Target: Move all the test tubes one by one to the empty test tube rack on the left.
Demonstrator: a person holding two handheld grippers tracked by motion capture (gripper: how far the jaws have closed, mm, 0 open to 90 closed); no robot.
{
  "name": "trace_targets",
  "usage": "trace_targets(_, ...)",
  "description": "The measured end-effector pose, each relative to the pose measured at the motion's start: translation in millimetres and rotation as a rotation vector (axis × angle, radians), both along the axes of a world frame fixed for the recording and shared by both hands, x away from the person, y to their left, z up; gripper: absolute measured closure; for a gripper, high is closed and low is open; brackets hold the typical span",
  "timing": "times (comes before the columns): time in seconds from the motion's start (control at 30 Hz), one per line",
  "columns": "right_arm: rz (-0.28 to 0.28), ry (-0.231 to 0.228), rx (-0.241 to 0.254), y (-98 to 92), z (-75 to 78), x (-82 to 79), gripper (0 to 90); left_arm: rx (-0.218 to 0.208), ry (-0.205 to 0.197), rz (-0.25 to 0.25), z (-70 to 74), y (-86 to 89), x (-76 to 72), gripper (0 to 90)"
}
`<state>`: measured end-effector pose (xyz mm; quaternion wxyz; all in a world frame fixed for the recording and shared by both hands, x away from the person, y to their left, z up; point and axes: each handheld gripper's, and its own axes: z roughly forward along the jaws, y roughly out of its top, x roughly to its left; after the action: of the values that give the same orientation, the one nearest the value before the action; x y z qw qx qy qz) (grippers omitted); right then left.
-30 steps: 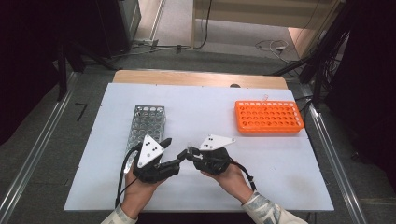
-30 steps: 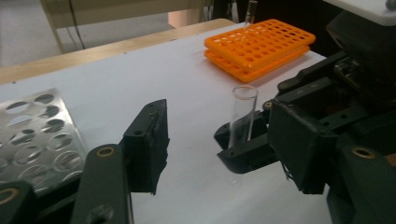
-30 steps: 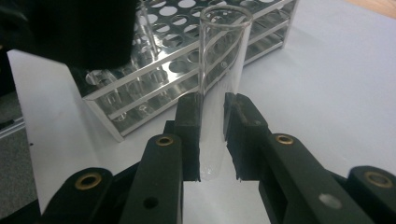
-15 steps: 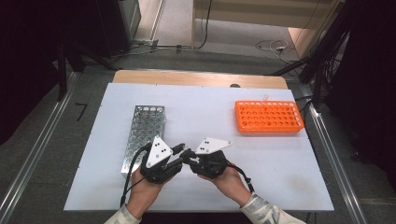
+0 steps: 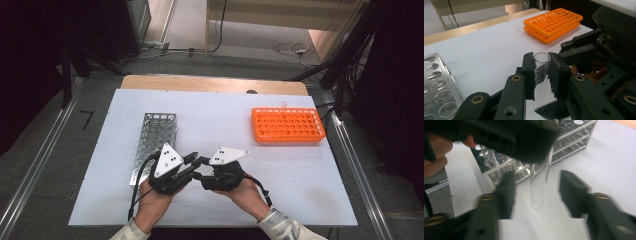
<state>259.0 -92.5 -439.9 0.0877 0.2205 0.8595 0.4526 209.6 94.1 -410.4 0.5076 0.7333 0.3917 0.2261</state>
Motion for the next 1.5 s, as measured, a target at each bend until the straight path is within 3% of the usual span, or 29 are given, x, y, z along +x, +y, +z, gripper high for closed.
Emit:
trace_targets(0.17, -0.007, 0.004, 0.015, -2.0, 1.9, 1.0, 28.6, -0.020, -0.010, 0.027, 5.4, 10.0, 2.5, 74.8)
trace_targets(0.43, -0.020, 0.001, 0.011, -3.4, 2.9, 1.9, 24.0, -0.038, -0.023, 0.072, 12.4, 25.0, 5.7, 74.9)
trace_targets(0.87, -0.033, 0.000, 0.005, -5.6, 2.5, 3.9, 23.5, -0.061, -0.031, 0.141, 17.2, 47.2, 10.5, 74.9)
trace_targets(1.5, -0.052, 0.005, 0.000, -8.5, 2.1, 5.3, 23.8, -0.020, -0.032, 0.238, 9.2, 70.3, 15.1, 74.8)
